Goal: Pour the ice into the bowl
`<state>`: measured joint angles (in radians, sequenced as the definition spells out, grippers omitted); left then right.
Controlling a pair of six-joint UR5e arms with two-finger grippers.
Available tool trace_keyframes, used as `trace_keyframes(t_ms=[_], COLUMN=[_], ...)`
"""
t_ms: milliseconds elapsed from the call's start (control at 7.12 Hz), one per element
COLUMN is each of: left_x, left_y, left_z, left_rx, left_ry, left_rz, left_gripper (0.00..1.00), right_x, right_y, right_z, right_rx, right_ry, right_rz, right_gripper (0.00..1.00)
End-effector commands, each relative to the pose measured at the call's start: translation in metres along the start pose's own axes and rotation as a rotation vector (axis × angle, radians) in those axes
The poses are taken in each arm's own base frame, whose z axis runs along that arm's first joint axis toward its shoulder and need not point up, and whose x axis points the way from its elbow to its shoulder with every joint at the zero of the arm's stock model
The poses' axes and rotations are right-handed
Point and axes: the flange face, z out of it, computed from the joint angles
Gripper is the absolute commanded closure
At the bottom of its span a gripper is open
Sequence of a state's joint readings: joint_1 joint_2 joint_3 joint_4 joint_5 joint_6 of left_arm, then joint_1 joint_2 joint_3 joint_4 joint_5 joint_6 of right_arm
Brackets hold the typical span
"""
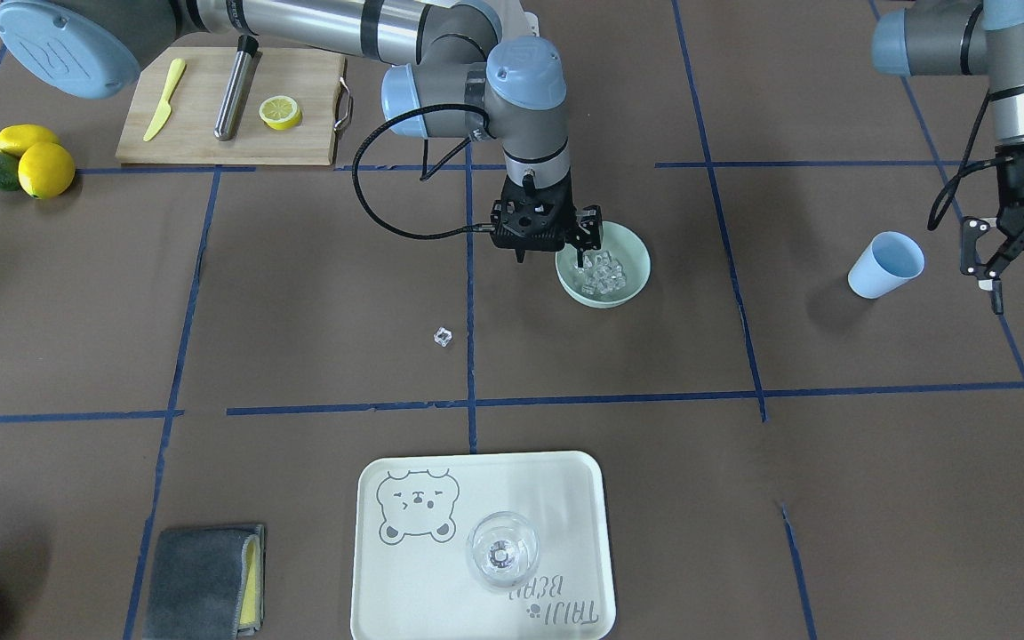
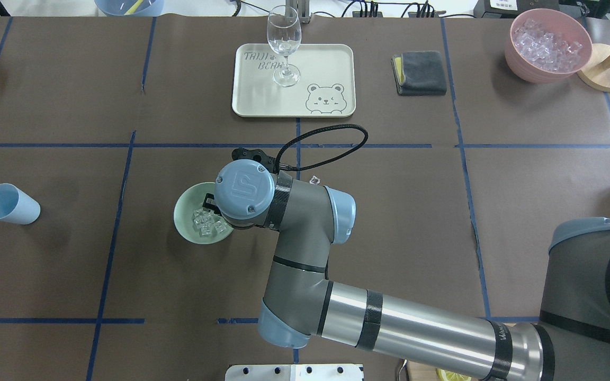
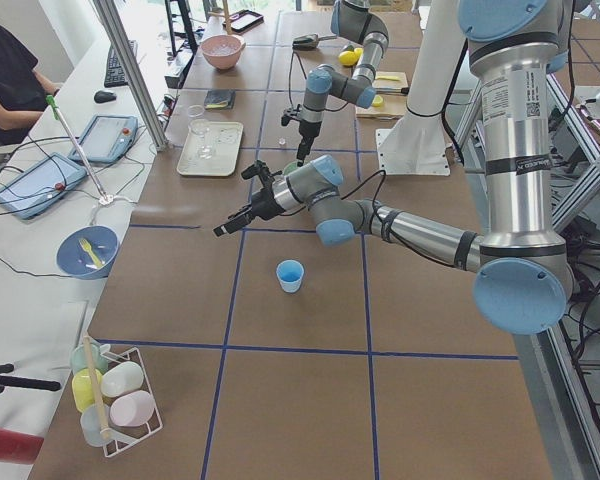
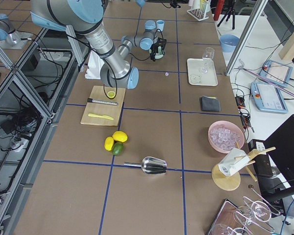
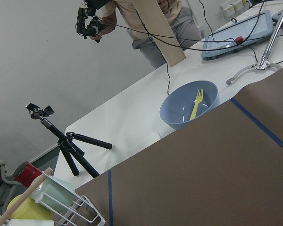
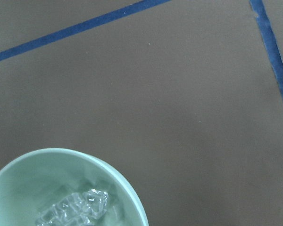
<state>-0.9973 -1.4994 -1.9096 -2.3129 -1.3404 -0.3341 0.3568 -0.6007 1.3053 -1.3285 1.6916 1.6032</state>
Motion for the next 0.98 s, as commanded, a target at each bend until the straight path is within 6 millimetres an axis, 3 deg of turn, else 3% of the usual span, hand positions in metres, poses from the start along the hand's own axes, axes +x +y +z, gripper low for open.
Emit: trace_keyframes(t_ms=[0,421,561,702,842], left_x=[-0.026,-0.035,-0.044,-0.063,-0.096], left_y=[-0.048,-0.042,-0.036,-0.031,-0.024], left_z=[0.017,0.019,0.023,0.027,0.035], left_rx=[-0.143,-0.184,-0.203,-0.225,-0.314], left_ry=[0.029,0.052,0.067,0.11,0.133], left_rz=[0.057,0.105,0.164,0.267,0.259], left_gripper=[0.0,0.0,0.0,0.0,0.0], right_x=[-0.001,-0.005,-0.011,-0.004,0.063], right_y=[0.009,0.008,0.001,-0.012,-0.023], right_z=[0.004,-0.005,-0.026,-0.061,-0.1], right_rx=[0.03,0.029,0.038,0.046,0.044], right_ry=[0.001,-0.018,-0.056,-0.111,-0.164], right_rz=[-0.027,-0.106,-0.104,-0.095,-0.092], right_gripper=[1.0,1.0,1.0,1.0,1.0])
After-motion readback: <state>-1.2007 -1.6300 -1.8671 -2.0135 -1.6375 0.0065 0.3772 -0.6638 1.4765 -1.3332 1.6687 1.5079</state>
